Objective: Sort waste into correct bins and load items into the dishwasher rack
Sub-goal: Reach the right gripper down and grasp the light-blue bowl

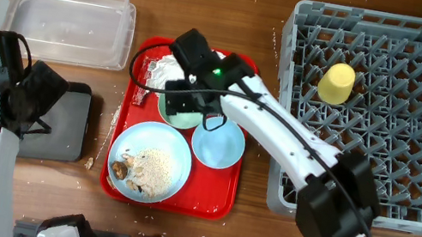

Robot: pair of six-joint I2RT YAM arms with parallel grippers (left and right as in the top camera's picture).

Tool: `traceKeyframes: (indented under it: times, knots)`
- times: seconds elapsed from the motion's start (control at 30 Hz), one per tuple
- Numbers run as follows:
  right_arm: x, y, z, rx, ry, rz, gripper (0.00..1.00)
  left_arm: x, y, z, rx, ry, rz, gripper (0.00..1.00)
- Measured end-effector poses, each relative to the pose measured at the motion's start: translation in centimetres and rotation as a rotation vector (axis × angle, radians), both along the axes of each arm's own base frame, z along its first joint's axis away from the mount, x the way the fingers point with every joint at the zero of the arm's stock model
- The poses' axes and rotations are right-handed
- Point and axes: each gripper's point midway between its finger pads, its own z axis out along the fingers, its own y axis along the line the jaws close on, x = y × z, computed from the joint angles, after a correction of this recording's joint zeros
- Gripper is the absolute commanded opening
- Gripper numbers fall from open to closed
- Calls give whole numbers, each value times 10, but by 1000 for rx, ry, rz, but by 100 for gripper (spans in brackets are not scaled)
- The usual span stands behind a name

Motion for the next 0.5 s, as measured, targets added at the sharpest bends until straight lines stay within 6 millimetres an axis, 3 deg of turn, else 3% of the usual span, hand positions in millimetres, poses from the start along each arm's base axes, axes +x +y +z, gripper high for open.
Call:
traceKeyframes:
  times: [0.1,0.3,0.5]
  knots:
    - [-24,-17,-15,-91,101,-6,90,0,0,0,0,0,0,100]
    - [-68,-54,-16,-243,283,-3,81,0,0,0,0,0,0,100]
    - [-82,-38,-23,-218,286,105,81,0,0,0,0,0,0,100]
